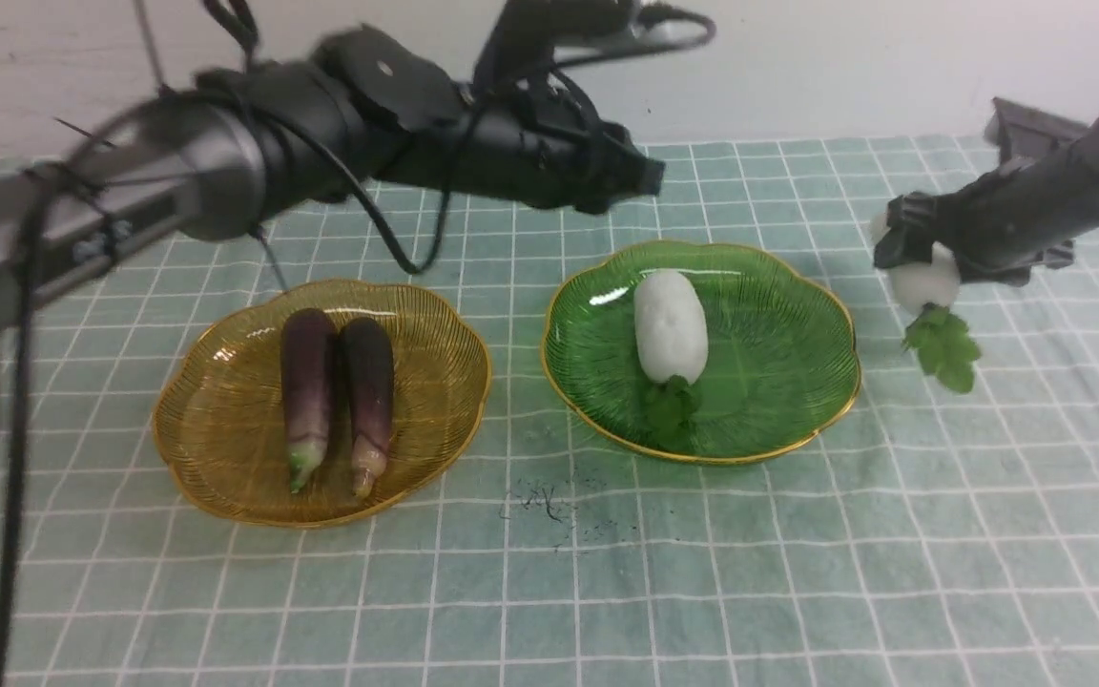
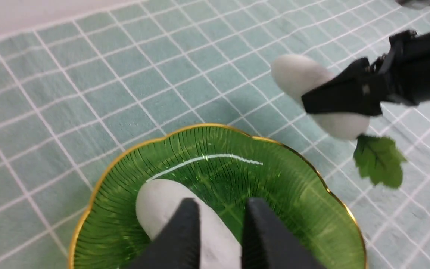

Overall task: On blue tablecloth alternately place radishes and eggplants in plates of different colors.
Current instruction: 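Place the white radish on the plate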

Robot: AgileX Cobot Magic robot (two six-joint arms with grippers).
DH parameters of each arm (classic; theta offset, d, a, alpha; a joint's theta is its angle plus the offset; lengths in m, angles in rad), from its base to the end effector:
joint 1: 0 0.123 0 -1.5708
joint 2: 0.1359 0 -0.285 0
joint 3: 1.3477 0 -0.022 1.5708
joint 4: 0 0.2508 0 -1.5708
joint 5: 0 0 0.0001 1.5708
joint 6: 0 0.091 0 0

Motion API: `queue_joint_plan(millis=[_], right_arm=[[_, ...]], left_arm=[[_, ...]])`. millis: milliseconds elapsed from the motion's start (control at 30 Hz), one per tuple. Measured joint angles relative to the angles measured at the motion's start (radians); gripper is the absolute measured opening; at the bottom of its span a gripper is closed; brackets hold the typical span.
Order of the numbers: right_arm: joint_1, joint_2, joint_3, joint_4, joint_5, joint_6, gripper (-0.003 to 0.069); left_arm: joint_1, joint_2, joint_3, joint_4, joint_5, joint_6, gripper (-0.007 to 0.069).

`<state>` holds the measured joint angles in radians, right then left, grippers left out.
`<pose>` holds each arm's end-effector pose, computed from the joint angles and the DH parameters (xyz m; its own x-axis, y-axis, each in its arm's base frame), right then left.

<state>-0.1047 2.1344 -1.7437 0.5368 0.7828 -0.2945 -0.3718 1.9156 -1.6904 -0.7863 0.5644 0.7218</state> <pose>0.4752 -0.0169 0.2152 -0.8477 0.1871 -0.4963 -0.0044 0.9332 0.3594 0.4110 -0.1973 0.3183 -0.4814 0.2069 -0.8517 0.6448 0.7418 -0.1842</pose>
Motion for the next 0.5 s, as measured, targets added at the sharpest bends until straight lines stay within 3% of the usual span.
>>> queue_joint_plan(millis=[200,233,300,400,500], right_arm=[[-0.003,-0.168,-0.003,0.093,0.139,-0.001,0.0496],[0.017,-0.185,-0.003,0.107,0.155,-0.001,0.0496],[0.043,-0.190,-0.003,0.116,0.165,-0.001,0.0496],[0.129,-0.154,-0.003,0.107,0.169,-0.001,0.0496],[0.184,-0.101,-0.003,0.091,0.144,-0.001,0.0496]], left_arm=[[0.065,-0.136,-0.001,0.241,0.205,-0.189,-0.0006],[0.077,-0.165,-0.001,0.357,0.261,-0.263,-0.0008],[0.086,-0.188,-0.001,0.435,0.289,-0.329,-0.0008],[0.099,-0.243,-0.001,0.691,0.388,-0.505,-0.0008],[0.099,-0.289,0.001,0.849,0.476,-0.598,-0.0008]])
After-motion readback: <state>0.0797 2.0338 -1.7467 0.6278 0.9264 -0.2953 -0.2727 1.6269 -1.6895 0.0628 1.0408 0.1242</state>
